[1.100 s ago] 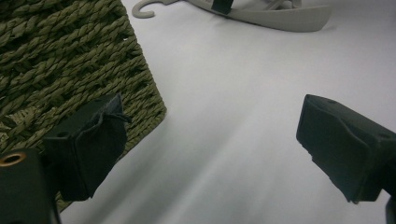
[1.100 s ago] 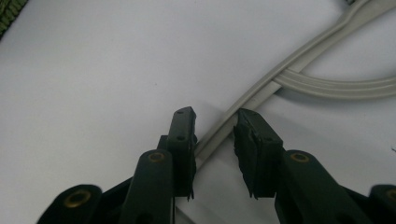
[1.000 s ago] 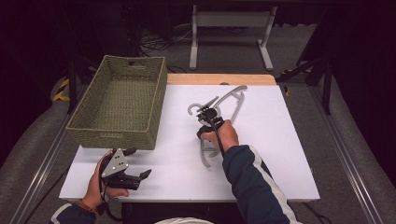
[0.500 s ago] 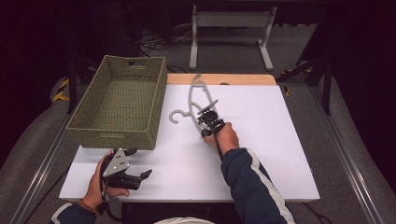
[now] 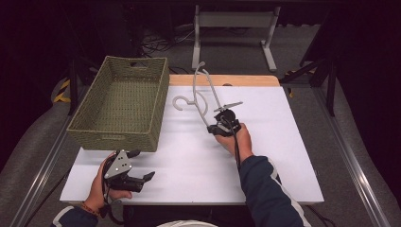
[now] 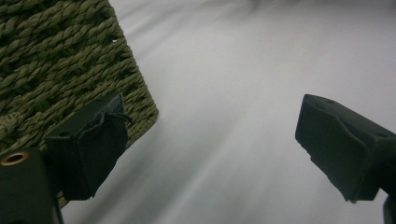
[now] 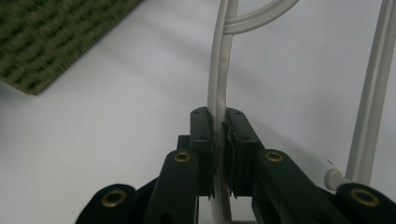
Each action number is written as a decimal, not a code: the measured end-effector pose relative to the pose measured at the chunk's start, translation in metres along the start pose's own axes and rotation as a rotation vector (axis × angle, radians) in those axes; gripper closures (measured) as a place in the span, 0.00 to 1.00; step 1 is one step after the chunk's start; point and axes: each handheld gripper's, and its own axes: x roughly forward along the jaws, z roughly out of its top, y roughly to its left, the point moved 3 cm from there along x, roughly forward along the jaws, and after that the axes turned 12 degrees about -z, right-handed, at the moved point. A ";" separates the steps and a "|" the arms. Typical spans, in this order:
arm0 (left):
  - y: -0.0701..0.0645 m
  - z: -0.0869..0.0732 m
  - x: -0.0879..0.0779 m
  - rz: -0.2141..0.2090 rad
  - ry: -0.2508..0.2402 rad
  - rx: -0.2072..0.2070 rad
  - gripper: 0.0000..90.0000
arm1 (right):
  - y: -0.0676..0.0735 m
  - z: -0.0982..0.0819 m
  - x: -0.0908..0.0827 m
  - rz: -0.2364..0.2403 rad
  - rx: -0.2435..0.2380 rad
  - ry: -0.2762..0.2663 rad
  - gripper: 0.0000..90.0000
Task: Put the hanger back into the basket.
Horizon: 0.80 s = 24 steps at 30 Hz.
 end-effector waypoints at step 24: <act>0.005 0.046 -0.008 0.026 -0.114 0.034 0.18 | -0.008 -0.044 -0.062 0.090 -0.200 -0.339 0.92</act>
